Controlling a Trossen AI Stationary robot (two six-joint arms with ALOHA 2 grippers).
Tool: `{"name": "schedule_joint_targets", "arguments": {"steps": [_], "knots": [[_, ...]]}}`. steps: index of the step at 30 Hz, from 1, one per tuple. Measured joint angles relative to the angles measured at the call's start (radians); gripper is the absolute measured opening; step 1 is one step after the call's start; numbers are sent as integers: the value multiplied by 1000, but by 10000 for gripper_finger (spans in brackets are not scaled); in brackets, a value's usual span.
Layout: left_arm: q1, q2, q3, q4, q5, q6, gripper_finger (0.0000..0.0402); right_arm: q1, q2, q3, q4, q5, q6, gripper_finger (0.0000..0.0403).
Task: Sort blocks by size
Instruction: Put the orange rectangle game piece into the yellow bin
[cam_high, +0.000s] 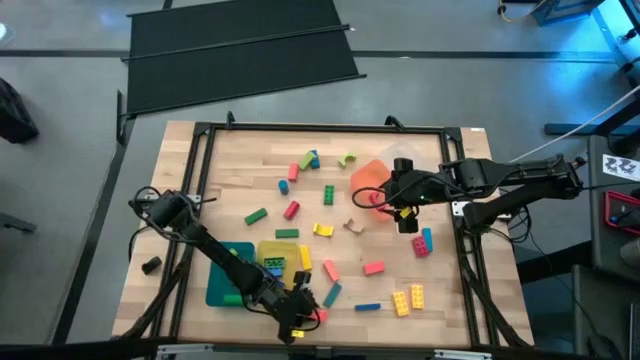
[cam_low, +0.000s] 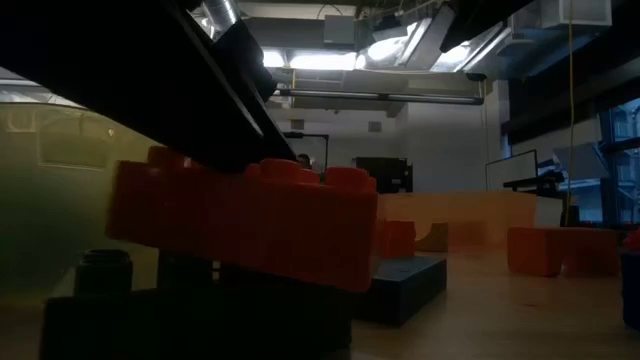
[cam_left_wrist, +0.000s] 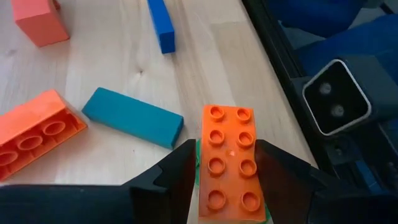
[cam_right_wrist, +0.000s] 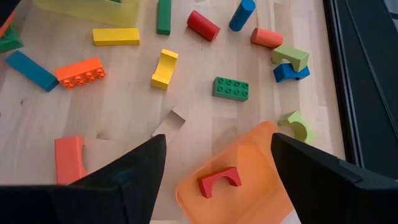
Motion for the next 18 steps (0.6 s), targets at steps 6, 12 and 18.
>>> {"name": "schedule_joint_targets", "arguments": {"steps": [6, 12, 18], "knots": [[16, -1, 6, -7, 0, -40, 157, 0, 0, 0, 0, 0, 0, 292], [14, -2, 39, -8, 0, -26, 157, 0, 0, 0, -1, 0, 0, 292], [15, -3, 63, -14, 0, 24, 157, 0, 0, 0, -1, -1, 0, 292]]}}
